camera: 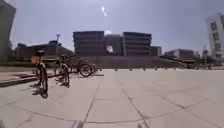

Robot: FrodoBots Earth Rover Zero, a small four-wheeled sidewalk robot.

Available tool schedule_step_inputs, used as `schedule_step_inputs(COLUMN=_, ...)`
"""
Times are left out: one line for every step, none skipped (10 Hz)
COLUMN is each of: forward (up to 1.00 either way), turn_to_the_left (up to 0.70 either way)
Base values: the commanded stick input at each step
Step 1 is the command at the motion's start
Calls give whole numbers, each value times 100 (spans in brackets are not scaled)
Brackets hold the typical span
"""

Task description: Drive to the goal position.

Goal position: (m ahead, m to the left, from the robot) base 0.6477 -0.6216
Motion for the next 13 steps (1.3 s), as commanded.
schedule_step_inputs(forward=85, turn_to_the_left=0)
schedule_step_inputs(forward=85, turn_to_the_left=0)
schedule_step_inputs(forward=85, turn_to_the_left=0)
schedule_step_inputs(forward=85, turn_to_the_left=0)
schedule_step_inputs(forward=85, turn_to_the_left=0)
schedule_step_inputs(forward=85, turn_to_the_left=0)
schedule_step_inputs(forward=85, turn_to_the_left=0)
schedule_step_inputs(forward=39, turn_to_the_left=0)
schedule_step_inputs(forward=0, turn_to_the_left=0)
schedule_step_inputs(forward=0, turn_to_the_left=0)
schedule_step_inputs(forward=0, turn_to_the_left=0)
schedule_step_inputs(forward=0, turn_to_the_left=0)
schedule_step_inputs(forward=0, turn_to_the_left=0)
